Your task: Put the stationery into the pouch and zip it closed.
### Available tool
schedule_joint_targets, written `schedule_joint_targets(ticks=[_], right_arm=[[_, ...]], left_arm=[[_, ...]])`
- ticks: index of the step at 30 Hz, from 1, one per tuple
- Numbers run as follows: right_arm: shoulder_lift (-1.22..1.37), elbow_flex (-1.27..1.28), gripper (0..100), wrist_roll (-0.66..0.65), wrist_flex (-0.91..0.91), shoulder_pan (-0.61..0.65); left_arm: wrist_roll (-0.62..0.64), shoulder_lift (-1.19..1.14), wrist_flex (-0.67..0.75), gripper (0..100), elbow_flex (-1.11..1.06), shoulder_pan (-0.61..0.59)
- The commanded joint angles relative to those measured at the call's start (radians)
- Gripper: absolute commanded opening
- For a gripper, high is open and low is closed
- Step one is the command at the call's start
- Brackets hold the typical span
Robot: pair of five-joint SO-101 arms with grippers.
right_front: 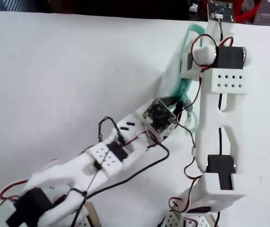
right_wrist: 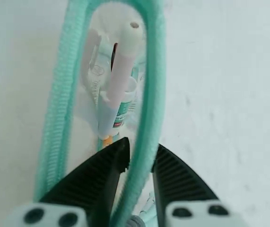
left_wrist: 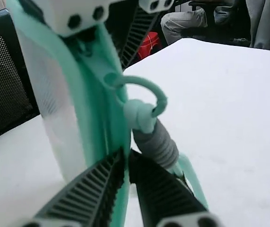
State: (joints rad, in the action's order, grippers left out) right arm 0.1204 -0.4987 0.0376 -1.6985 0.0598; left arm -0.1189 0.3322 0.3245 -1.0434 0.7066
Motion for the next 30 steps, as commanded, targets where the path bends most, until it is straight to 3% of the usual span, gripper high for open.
schedule_joint_targets(ticks=[1, 4, 9, 12, 21, 26, 30], right_arm=[[-0.005, 0.015, 6.1, -0.014, -0.018, 0.005], [-0.002, 0.015, 8.4, -0.014, -0.018, 0.008], [-0.004, 0.015, 9.6, -0.014, -0.018, 0.008], [-0.01, 0.015, 9.8, -0.014, -0.019, 0.008], [-0.012, 0.015, 9.8, -0.023, -0.019, 0.004], [-0.005, 0.015, 9.8, -0.025, -0.018, -0.001], [-0.004, 0.015, 9.8, -0.025, -0.015, 0.01]], left_arm=[[-0.011, 0.13, 0.02, 7, -0.044, -0.027], [-0.005, 0.197, -0.061, 10, -0.061, -0.027], [0.167, 0.211, -0.29, 15, 0.061, -0.059], [0.201, 0.208, -0.391, 16, 0.152, -0.084], [0.11, 0.015, -0.315, 15, 0.222, -0.119], [0.115, 0.186, -0.46, 15, 0.18, -0.104], [0.117, 0.354, -0.483, 16, 0.126, -0.142]])
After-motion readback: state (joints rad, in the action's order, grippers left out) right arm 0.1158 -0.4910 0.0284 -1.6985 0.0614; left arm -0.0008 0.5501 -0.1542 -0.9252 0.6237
